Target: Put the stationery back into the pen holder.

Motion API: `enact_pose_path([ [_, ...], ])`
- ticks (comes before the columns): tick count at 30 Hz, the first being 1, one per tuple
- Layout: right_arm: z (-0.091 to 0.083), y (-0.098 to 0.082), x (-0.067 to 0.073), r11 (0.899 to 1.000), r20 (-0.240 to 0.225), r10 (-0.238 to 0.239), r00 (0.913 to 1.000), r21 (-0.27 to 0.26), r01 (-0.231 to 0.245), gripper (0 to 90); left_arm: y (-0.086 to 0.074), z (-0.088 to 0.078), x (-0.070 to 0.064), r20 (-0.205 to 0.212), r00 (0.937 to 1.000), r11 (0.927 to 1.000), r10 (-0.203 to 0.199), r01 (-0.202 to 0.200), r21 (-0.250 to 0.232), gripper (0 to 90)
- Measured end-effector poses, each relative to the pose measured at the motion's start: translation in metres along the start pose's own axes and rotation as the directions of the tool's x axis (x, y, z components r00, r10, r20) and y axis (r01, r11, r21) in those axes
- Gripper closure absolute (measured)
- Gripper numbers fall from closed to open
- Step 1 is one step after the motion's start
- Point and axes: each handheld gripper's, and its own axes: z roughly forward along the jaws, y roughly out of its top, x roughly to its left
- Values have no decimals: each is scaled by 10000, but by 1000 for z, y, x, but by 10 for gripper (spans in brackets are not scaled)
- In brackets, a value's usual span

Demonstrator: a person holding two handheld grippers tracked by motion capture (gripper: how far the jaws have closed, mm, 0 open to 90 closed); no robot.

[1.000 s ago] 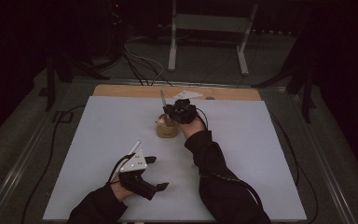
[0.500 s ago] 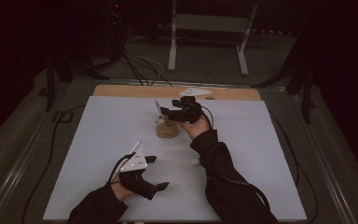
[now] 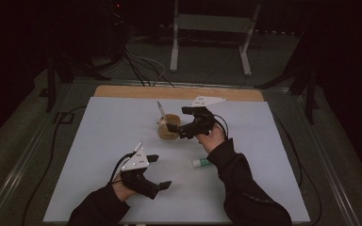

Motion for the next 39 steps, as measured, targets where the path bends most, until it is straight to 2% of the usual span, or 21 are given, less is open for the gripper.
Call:
enact_pose_path([
  [2,-3,-1,2,9999,103,-94,9999,-66,95,20,2,1,-1,37,10000,10000,48,-48,1,4],
  [5,-17,-5,8,9975,800,-673,9945,-150,688,20,5,2,-1,85,9999,10000,62,-61,-43,4],
  [6,-17,-5,8,9975,800,-673,9945,-150,688,20,5,2,-1,85,9999,10000,62,-61,-43,4],
  [7,-25,-8,9,9955,1054,-725,9918,-526,784,20,6,2,-1,82,9999,10000,90,-90,-41,4],
  [8,-35,-11,13,9895,1582,-1001,9823,-877,1149,21,7,2,-1,79,9999,10000,70,-70,-46,4],
  [9,-35,-11,13,9895,1582,-1001,9823,-877,1149,21,8,3,0,111,9999,9999,74,-73,-70,4],
  [11,-44,-14,15,9865,1998,-1194,9725,-869,1389,20,9,3,0,183,9998,10000,75,-75,-4,4],
  [12,-51,-16,16,9853,2108,-1115,9712,-1036,1356,20,9,4,0,181,9998,10000,91,-92,26,4],
  [15,-58,-19,16,9851,2216,-973,9703,-1176,1257,24,11,5,0,246,9996,9999,109,-110,28,4],
  [16,-61,-21,16,9865,2123,-834,9736,-1208,1108,49,12,5,0,259,9996,9999,128,-129,5,3],
  [17,-64,-23,15,9889,2064,-682,9761,-1158,936,73,12,6,1,308,9994,9999,151,-150,-16,4],
  [21,-72,-33,13,9932,2121,-395,9764,-992,617,77,14,8,1,353,9993,9999,157,-158,32,4],
  [23,-76,-38,11,9961,2184,-14,9759,-860,207,77,15,10,1,469,9988,9998,164,-167,48,4],
  [24,-80,-43,10,9961,2046,261,9785,-881,-82,61,16,11,1,484,9987,9998,175,-178,73,4],
  [27,-84,-48,10,9961,1920,328,9808,-867,-164,26,18,15,0,640,9979,9998,115,-124,135,4],
  [32,-97,-57,15,9958,2021,186,9792,-919,0,18,23,24,1,969,9952,9996,126,-151,256,4],
  [36,-102,-59,16,9943,1936,218,9808,-1063,-11,18,26,31,3,1023,9947,9995,82,-112,295,4],
  [39,-108,-61,17,9946,2041,253,9786,-1034,-42,18,28,37,4,1069,9943,9996,11,-42,286,4],
])
